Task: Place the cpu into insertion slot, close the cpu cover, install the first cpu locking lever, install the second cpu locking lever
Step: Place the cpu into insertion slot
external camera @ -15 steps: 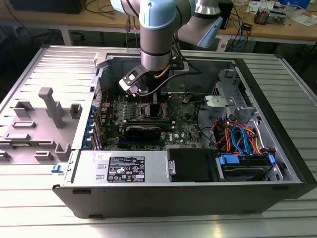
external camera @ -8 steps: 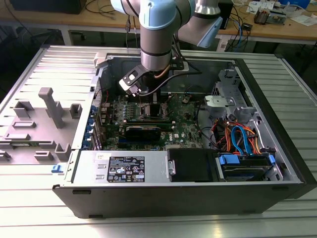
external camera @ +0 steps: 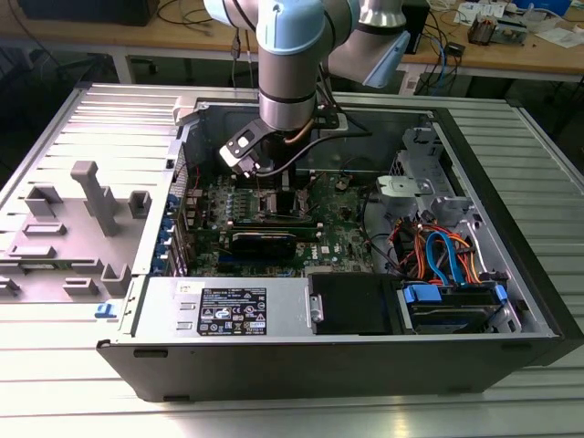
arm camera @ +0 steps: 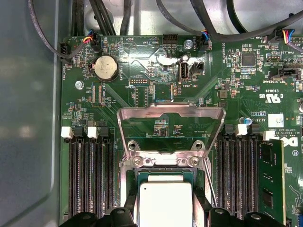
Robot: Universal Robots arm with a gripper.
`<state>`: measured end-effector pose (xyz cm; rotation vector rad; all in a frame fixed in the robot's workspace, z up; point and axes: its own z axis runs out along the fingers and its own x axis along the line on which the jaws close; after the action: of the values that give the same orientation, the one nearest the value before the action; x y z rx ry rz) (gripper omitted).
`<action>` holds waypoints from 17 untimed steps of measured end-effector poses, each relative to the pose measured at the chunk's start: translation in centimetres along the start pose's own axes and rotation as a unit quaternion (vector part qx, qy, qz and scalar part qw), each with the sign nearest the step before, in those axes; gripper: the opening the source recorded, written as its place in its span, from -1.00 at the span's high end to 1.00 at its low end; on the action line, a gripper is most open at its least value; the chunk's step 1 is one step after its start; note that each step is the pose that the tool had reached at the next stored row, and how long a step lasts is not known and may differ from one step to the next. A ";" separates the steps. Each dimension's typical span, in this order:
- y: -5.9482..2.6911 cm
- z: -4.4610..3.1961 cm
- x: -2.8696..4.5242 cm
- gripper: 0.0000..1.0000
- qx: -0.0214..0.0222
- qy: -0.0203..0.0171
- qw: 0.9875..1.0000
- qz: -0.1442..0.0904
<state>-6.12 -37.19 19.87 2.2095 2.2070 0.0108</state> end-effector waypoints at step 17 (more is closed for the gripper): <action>0.02 -0.18 0.00 -0.36 0.000 0.000 1.000 0.000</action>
<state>-6.10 -37.19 20.05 2.2095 2.2070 0.0110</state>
